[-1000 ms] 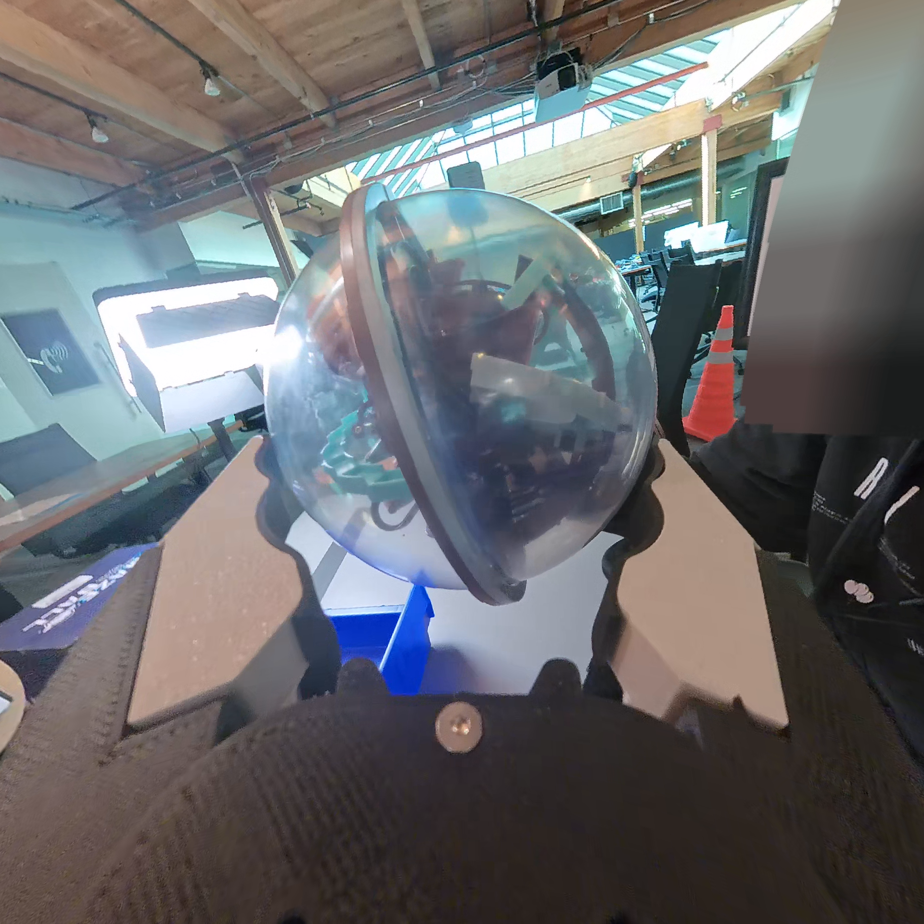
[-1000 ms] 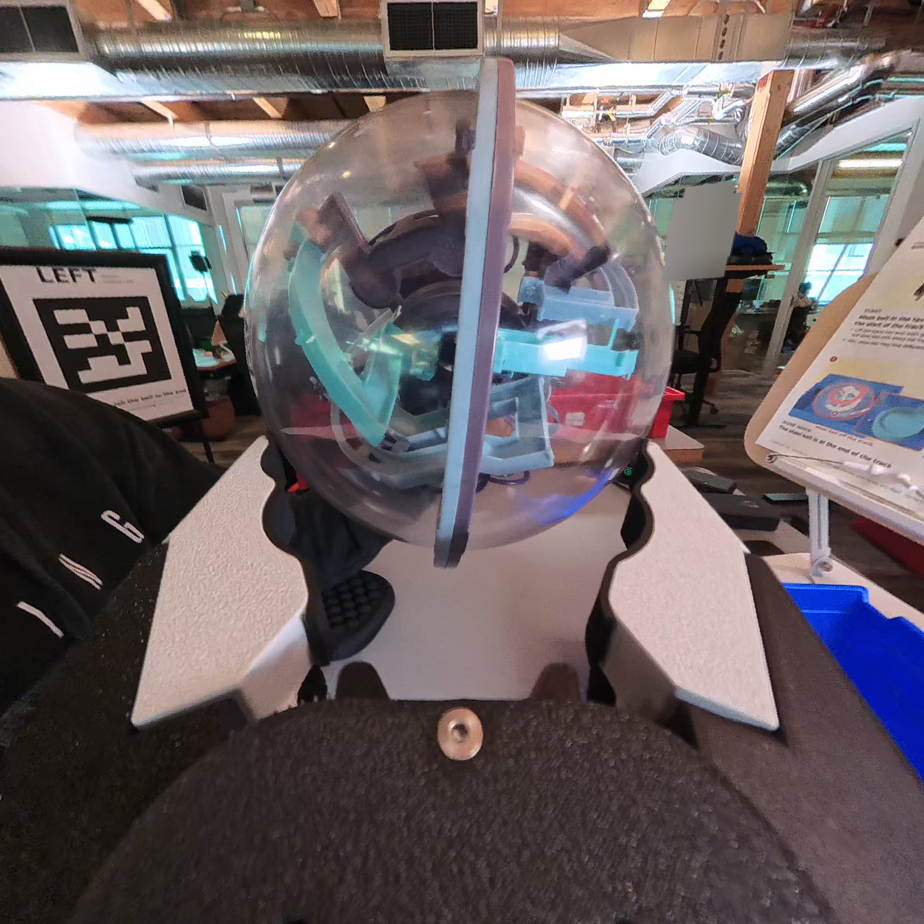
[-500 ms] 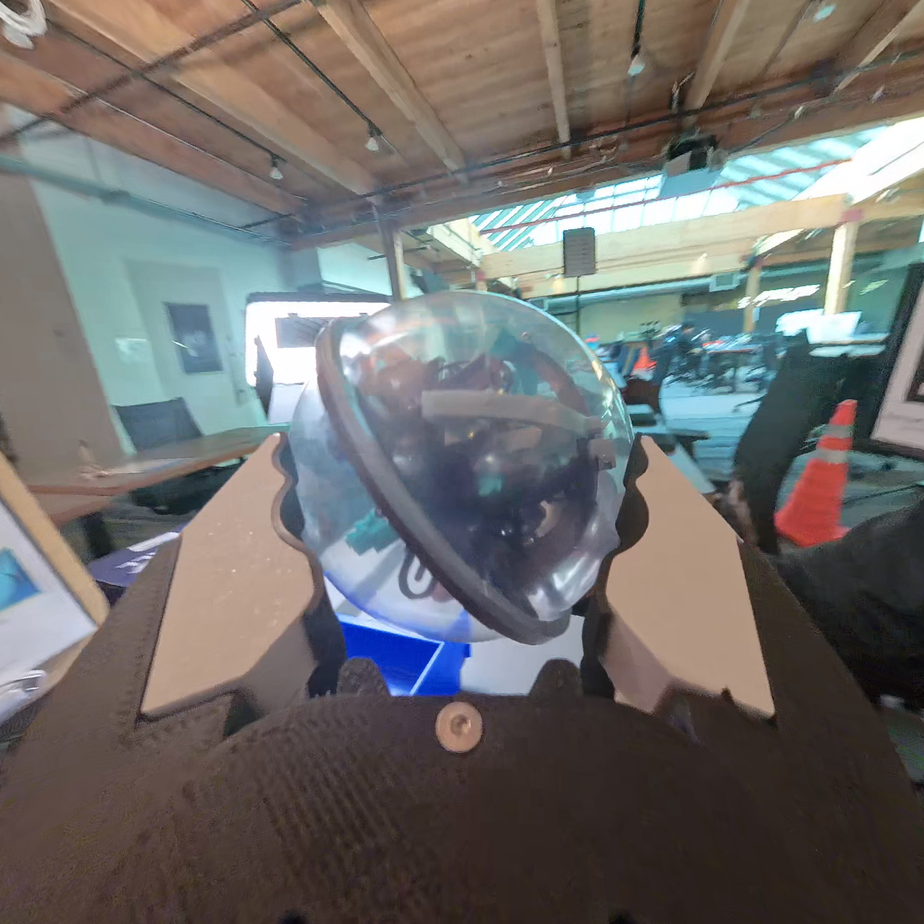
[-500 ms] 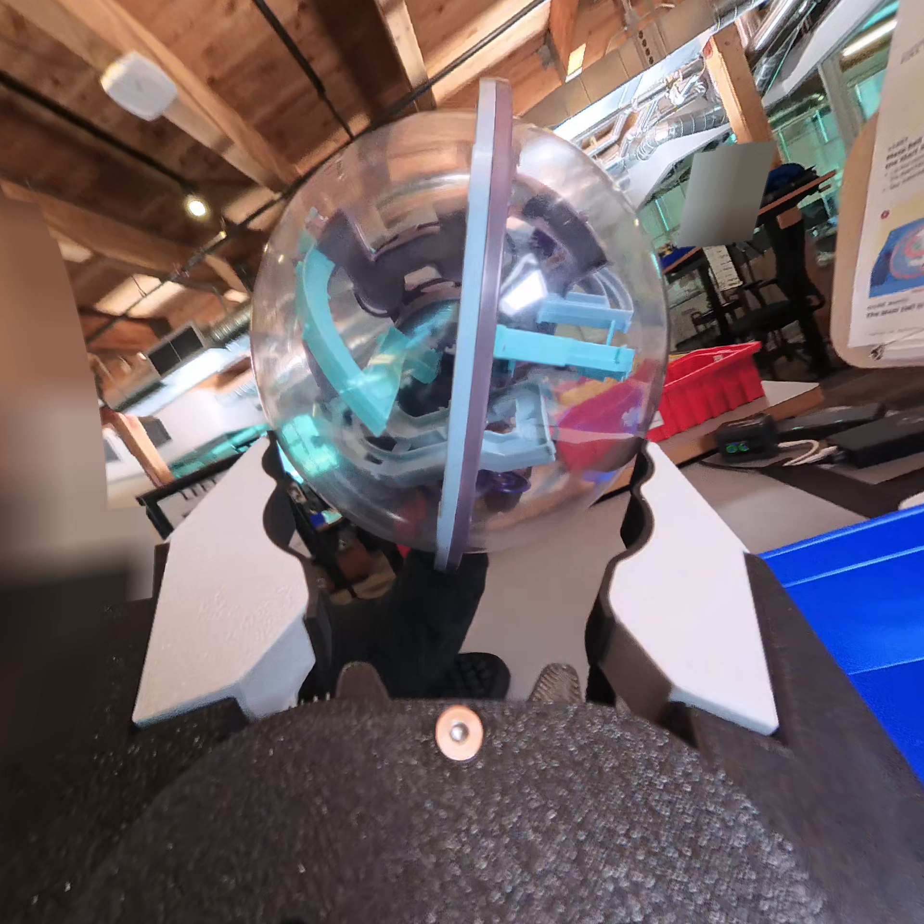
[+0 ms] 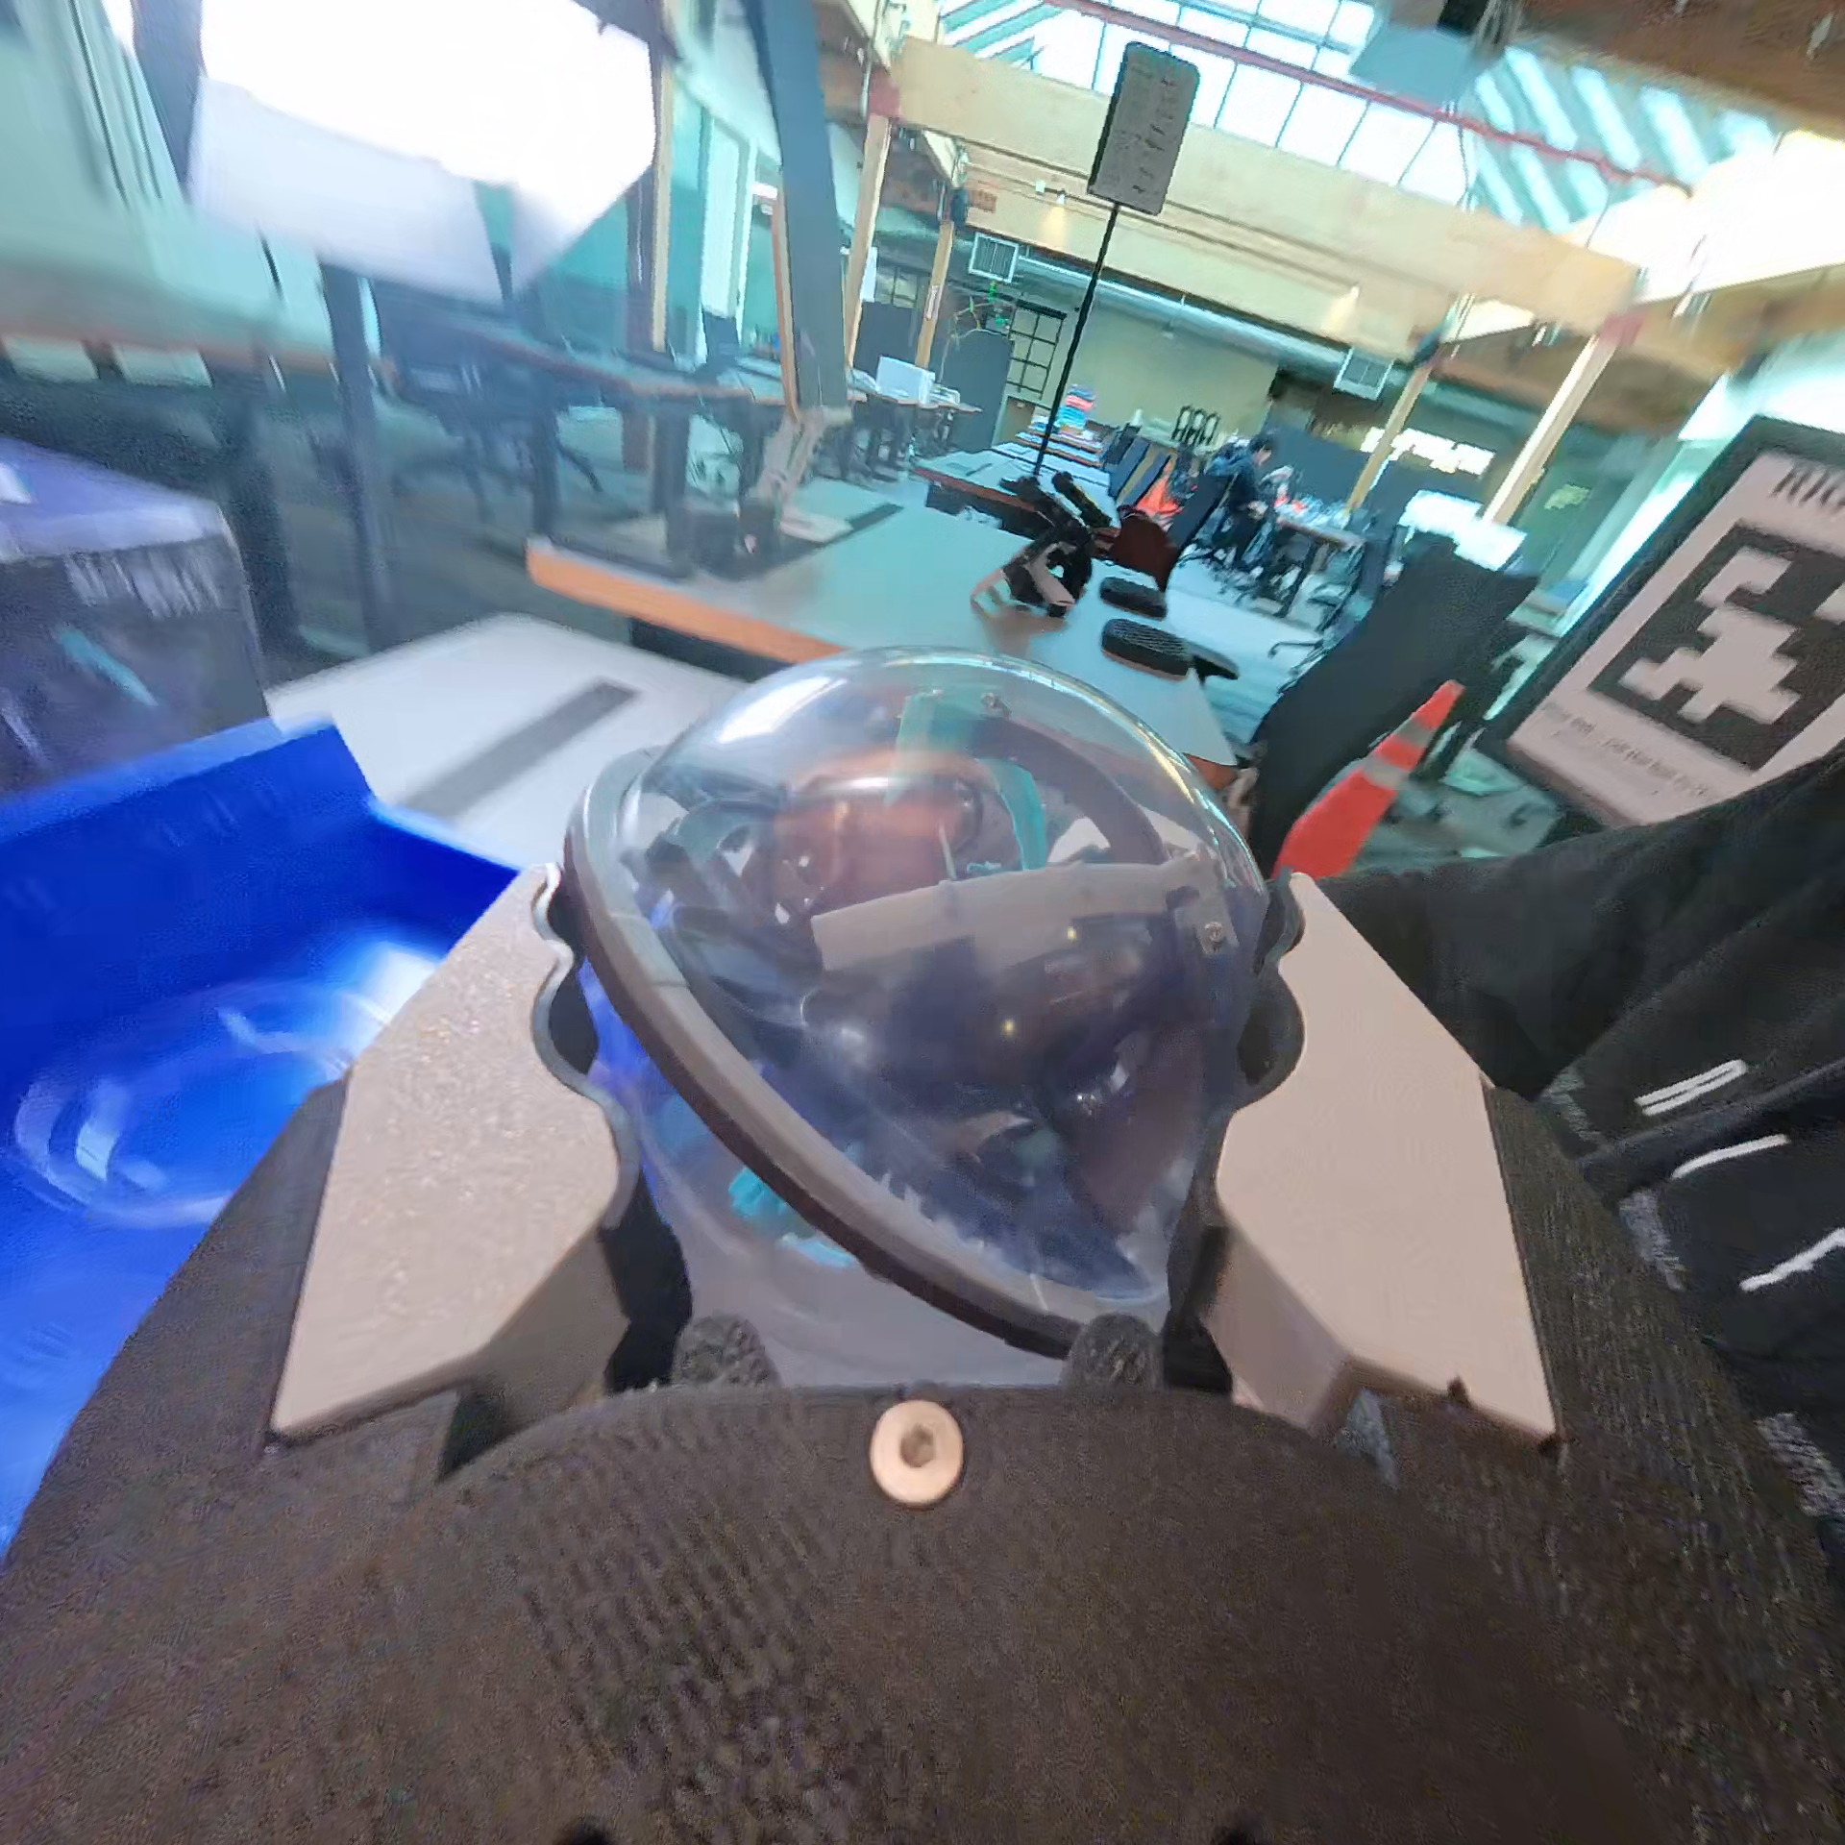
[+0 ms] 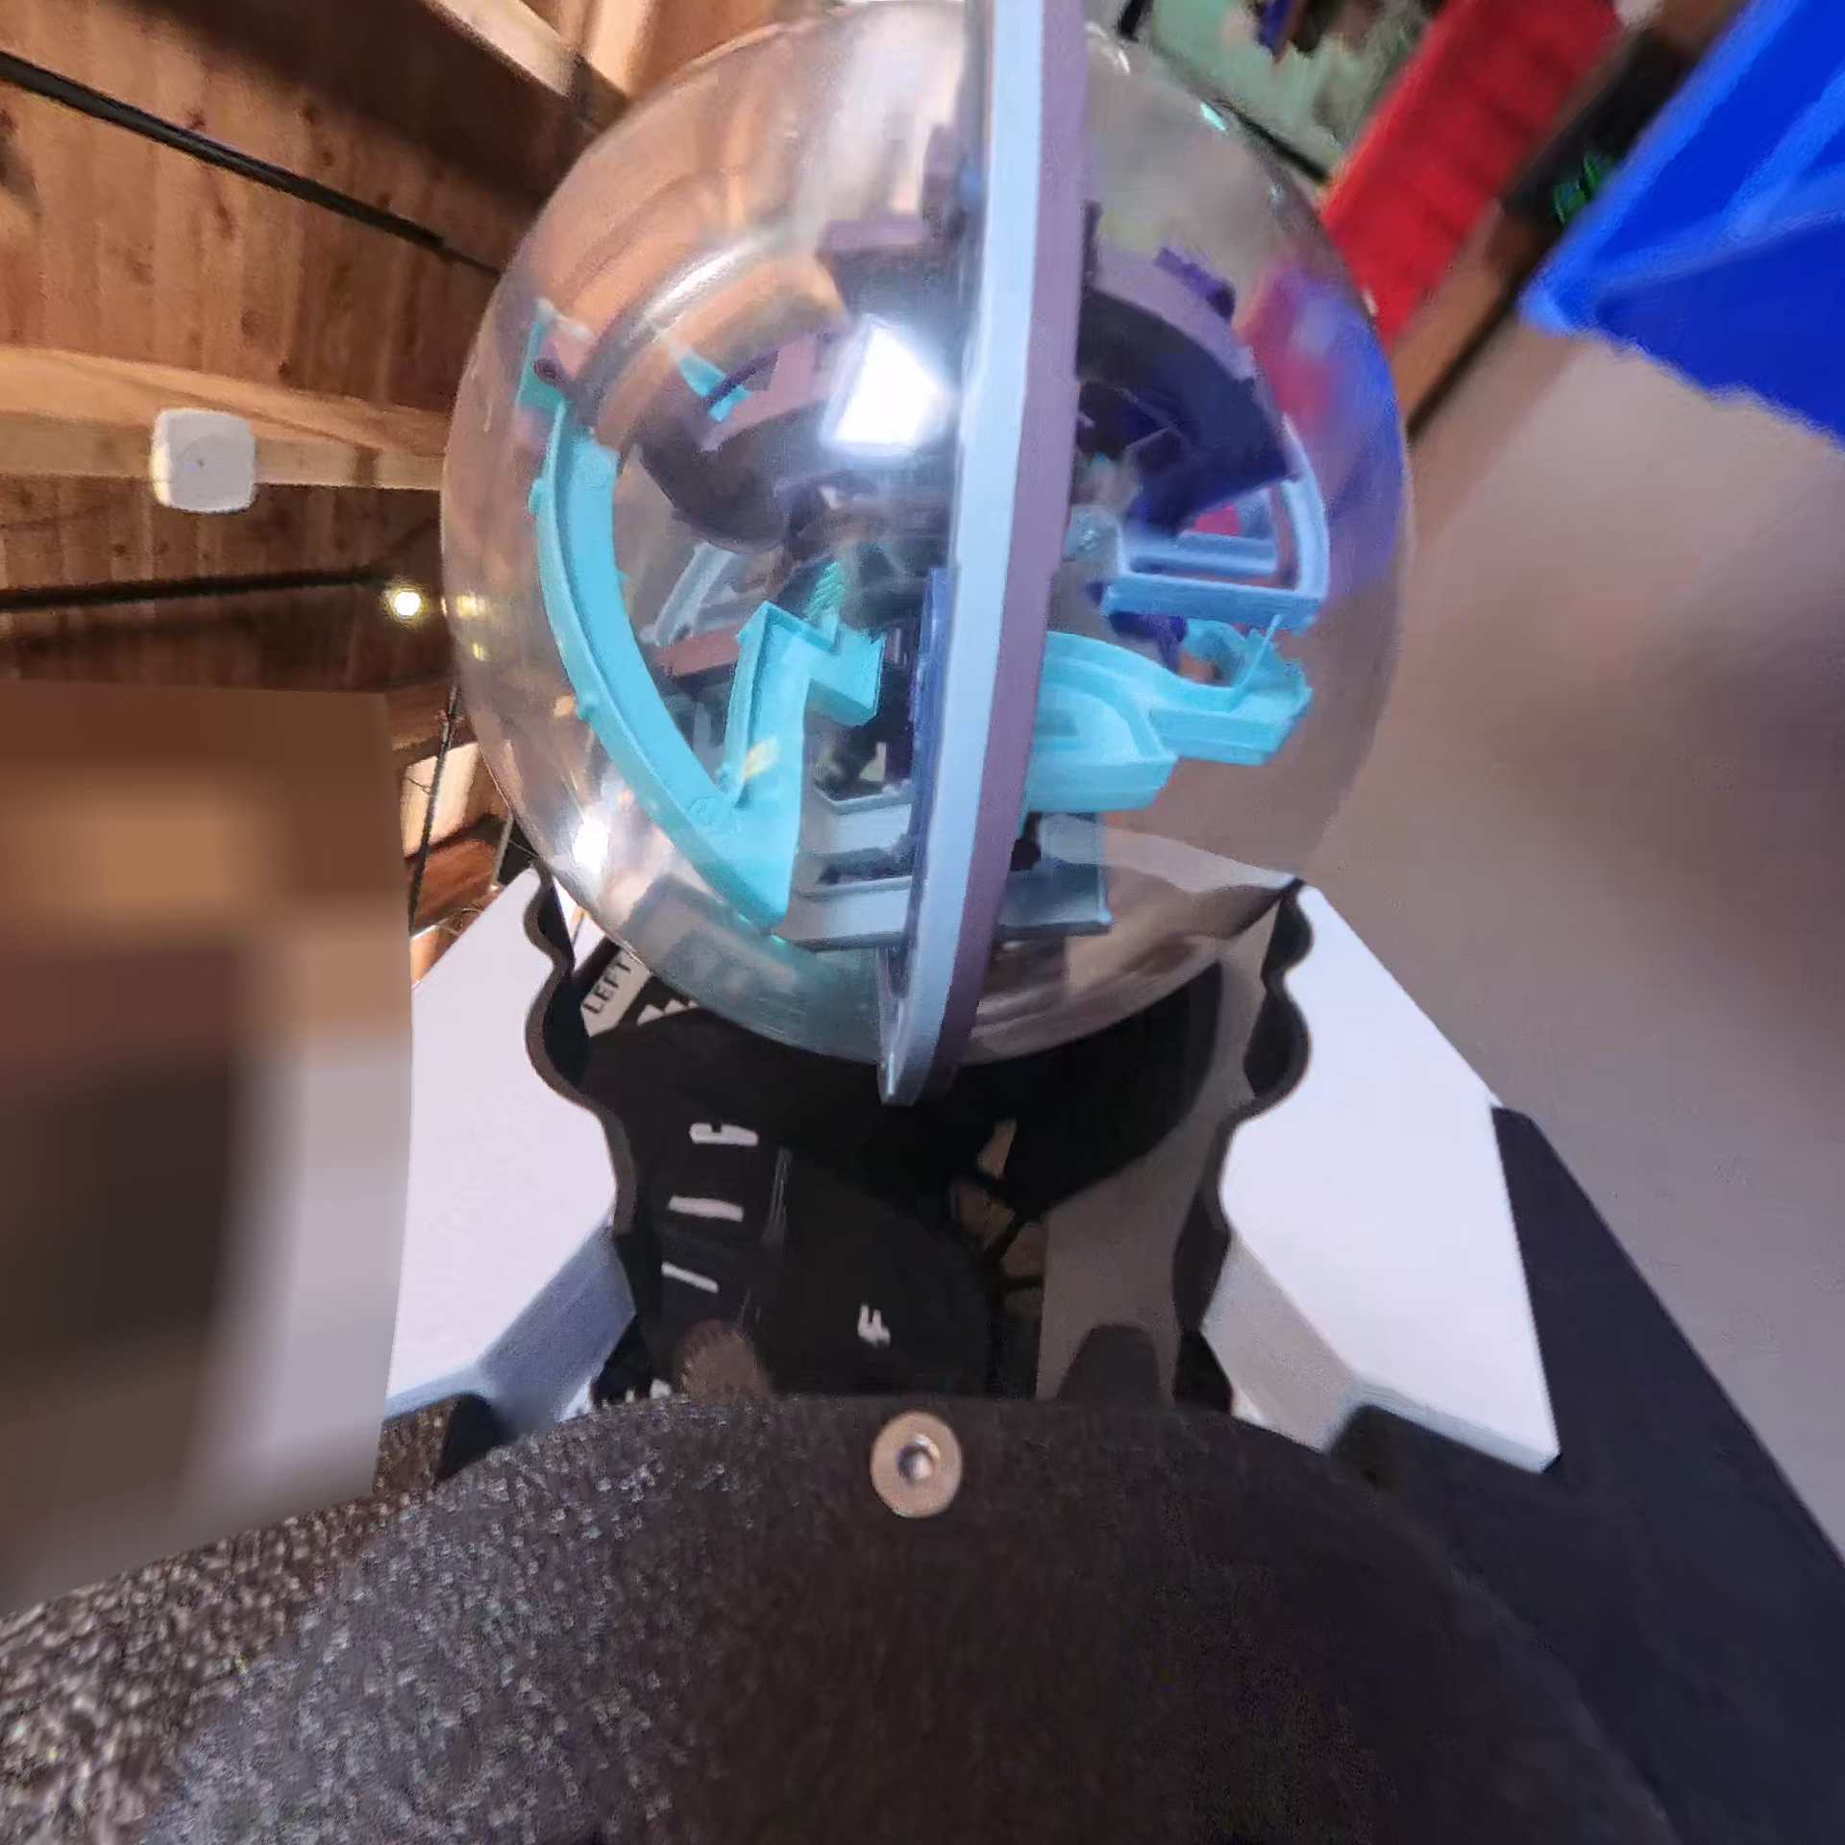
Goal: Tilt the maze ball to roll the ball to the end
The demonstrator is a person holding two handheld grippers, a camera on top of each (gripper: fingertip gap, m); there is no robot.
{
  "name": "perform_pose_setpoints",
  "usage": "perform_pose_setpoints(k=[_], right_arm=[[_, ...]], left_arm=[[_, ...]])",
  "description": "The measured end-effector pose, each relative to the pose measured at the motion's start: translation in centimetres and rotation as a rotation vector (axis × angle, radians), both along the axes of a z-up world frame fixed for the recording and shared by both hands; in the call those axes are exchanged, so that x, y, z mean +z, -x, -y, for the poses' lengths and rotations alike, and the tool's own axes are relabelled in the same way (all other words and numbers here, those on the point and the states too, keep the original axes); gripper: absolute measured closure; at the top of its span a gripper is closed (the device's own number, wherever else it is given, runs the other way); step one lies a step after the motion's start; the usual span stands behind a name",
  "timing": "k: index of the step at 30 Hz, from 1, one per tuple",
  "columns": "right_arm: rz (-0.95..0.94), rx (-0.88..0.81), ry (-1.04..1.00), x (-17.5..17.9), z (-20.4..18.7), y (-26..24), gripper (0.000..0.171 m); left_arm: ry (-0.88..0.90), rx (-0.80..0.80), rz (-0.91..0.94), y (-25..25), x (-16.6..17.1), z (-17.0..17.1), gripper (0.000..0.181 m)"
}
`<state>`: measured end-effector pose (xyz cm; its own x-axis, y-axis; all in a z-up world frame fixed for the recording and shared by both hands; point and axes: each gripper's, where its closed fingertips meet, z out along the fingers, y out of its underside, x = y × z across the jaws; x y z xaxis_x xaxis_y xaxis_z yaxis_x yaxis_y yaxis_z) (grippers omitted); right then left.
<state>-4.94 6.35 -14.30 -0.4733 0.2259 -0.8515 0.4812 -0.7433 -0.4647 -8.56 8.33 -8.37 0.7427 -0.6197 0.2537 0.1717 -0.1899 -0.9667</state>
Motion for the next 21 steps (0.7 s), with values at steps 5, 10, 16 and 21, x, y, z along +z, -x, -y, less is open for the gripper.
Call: perform_pose_setpoints(k=[5,10,16,21], right_arm=[[0.219,0.064,-0.146,-7.6,2.5,-2.2,0.033],[0.262,0.126,-0.109,-8.9,3.5,-3.2,0.037],[0.355,0.237,-0.049,-9.4,4.2,-4.3,0.034],[0.443,0.278,-0.071,-10.1,4.5,-5.2,0.041]], left_arm=[[0.168,-0.019,0.273,-0.4,-7.1,0.4,0.065],[0.202,-0.033,0.250,-1.6,-8.5,1.0,0.059],[0.301,-0.040,0.313,-1.8,-9.8,0.8,0.060],[0.354,-0.056,0.383,-1.9,-11.0,0.8,0.060]])
